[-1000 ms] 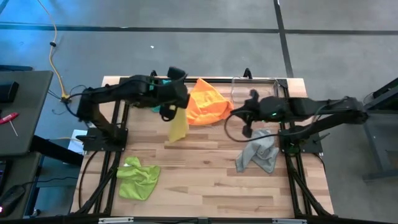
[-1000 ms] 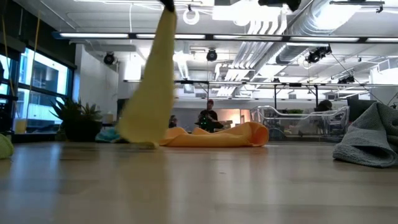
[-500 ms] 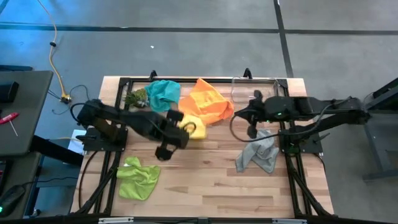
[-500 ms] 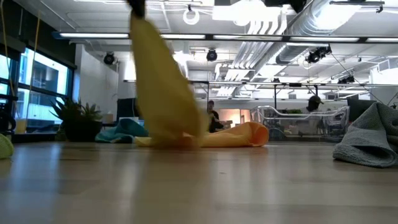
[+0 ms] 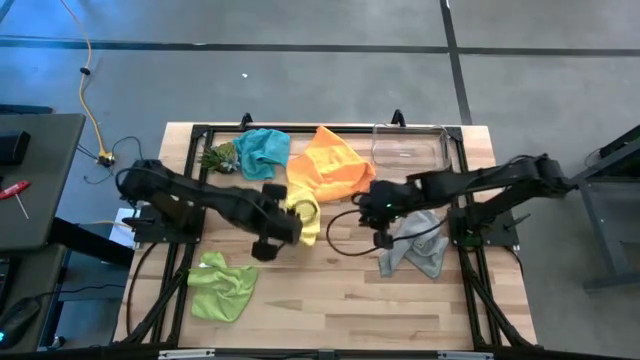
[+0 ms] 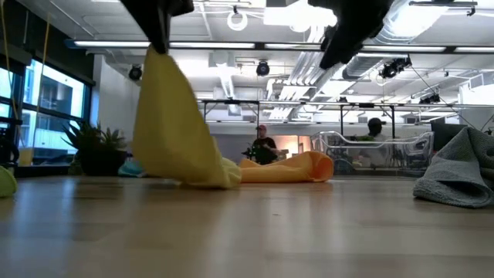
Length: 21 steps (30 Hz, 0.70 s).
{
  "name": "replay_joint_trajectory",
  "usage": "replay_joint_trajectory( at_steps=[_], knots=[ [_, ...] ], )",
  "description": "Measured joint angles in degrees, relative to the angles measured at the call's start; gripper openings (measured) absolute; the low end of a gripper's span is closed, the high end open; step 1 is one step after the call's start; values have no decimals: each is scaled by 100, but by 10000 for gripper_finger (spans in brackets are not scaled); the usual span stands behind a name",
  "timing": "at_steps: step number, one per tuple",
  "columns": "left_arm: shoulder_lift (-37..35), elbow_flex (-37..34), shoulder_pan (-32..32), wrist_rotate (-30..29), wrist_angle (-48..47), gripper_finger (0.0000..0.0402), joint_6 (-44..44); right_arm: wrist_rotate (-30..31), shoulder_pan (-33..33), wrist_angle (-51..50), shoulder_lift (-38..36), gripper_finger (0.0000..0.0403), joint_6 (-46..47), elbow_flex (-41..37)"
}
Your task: Fold microfiber towels
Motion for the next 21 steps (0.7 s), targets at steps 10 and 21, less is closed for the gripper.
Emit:
replay_joint_trajectory(
  at_steps=[10,21],
  knots=[
    [-904,77,1181,519,94,0,-770,716,151,1857,1411,182,118,0],
    [-1072,75,1866,471,163,0,-1143,1812,313,4304,2656,195,3287,0]
  ],
)
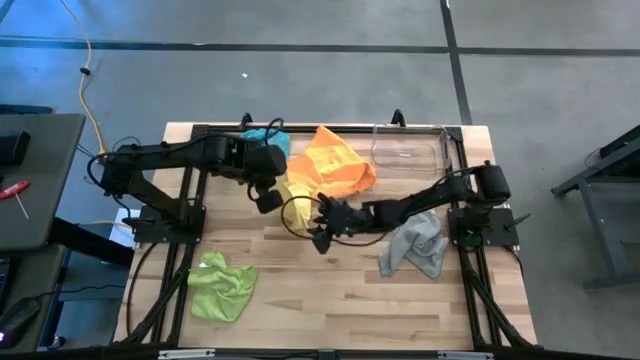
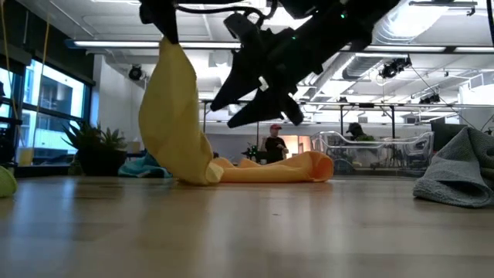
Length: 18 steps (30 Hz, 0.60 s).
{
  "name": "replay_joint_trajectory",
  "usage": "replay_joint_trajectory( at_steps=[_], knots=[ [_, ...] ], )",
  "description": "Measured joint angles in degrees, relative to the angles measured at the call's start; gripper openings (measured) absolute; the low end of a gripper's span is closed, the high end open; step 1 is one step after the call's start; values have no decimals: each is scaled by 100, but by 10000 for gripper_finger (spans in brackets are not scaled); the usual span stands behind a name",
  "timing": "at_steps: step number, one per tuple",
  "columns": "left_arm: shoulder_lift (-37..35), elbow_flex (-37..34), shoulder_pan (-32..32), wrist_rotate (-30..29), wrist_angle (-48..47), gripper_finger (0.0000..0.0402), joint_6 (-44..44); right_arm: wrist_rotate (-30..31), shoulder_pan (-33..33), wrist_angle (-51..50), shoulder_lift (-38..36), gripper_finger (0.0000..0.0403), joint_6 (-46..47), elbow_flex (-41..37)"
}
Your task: Fold microfiber towels
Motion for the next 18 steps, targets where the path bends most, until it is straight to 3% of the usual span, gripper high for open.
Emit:
replay_joint_trajectory(
  at_steps=[6,13,18],
  knots=[
    [0,0,357,430,663,0,213,1173,348,-240,98,189,1220,238],
    [4,0,646,852,1238,0,635,1371,358,-461,618,172,1938,930],
    [4,0,841,845,1243,0,832,1358,290,-1412,1066,162,2528,1709]
  ],
)
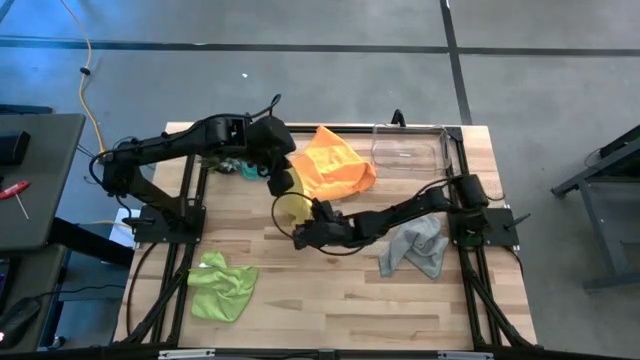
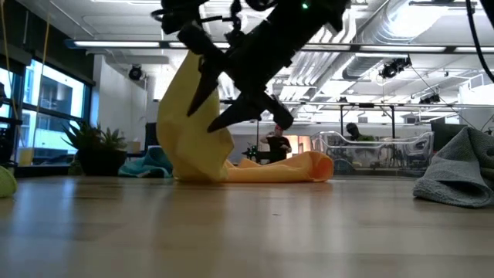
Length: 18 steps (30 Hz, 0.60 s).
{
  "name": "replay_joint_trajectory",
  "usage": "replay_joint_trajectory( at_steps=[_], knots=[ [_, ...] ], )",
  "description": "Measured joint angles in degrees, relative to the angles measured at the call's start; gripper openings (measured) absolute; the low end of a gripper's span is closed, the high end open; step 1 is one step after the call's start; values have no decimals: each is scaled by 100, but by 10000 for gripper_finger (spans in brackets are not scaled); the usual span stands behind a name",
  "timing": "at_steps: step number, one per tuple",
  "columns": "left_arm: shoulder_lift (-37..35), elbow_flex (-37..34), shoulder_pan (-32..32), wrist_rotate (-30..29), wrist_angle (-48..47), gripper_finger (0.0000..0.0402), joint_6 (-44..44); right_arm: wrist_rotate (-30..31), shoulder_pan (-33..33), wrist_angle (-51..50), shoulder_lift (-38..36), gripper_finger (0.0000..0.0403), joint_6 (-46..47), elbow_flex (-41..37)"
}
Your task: Fold microfiber towels
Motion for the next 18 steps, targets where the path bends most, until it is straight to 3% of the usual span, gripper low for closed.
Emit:
replay_joint_trajectory(
  at_steps=[5,9,14,18],
  knots=[
    [2,-3,116,27,-2,0,21,40,-45,-1342,422,154,391,887],
    [2,-4,138,32,11,0,104,77,-109,-1550,661,153,459,1446],
    [2,-4,158,28,12,0,413,62,-111,-1588,687,153,-227,1888],
    [2,-4,227,30,11,0,556,-349,-57,-1631,668,153,-1915,2192]
  ],
)
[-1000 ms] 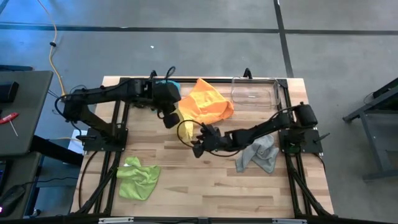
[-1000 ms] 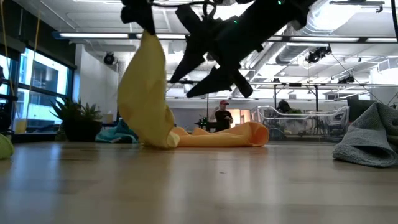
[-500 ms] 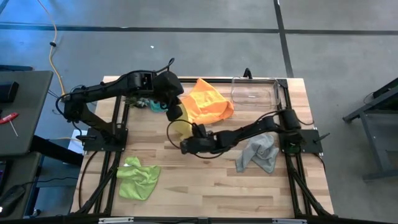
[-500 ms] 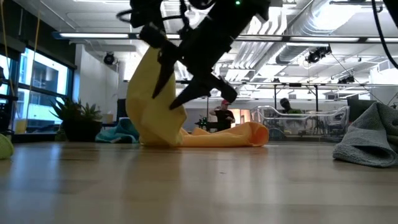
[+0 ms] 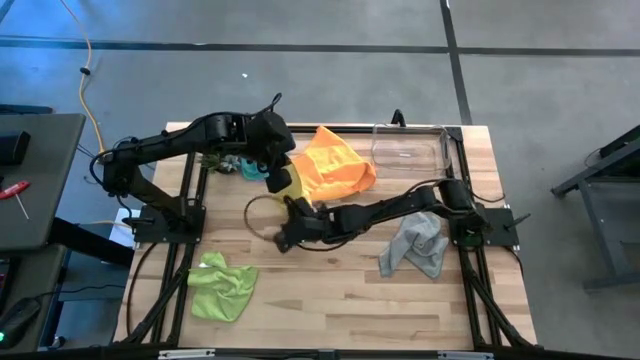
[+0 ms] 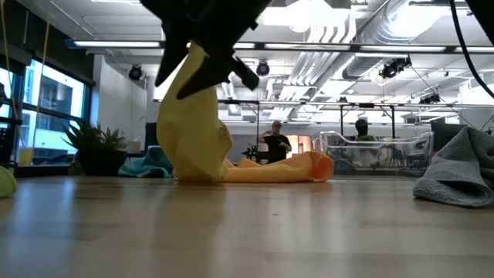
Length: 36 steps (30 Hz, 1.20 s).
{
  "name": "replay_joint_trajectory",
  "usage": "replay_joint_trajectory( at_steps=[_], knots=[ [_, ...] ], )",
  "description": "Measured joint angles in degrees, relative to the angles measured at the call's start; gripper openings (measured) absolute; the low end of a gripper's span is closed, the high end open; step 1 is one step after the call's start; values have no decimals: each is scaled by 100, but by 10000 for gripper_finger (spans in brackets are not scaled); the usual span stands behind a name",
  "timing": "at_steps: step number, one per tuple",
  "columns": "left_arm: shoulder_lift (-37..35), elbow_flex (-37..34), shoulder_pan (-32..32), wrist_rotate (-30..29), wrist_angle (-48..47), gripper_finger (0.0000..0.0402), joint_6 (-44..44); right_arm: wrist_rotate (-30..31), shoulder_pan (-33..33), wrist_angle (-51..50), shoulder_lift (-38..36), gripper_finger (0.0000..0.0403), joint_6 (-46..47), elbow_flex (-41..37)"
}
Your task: Fold microfiber towels
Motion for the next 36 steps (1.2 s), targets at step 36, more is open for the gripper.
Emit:
replay_joint_trajectory(
  at_steps=[36],
  knots=[
    [0,0,55,412,-204,0,-93,-434,-382,-3070,246,0,-3800,459]
  ],
)
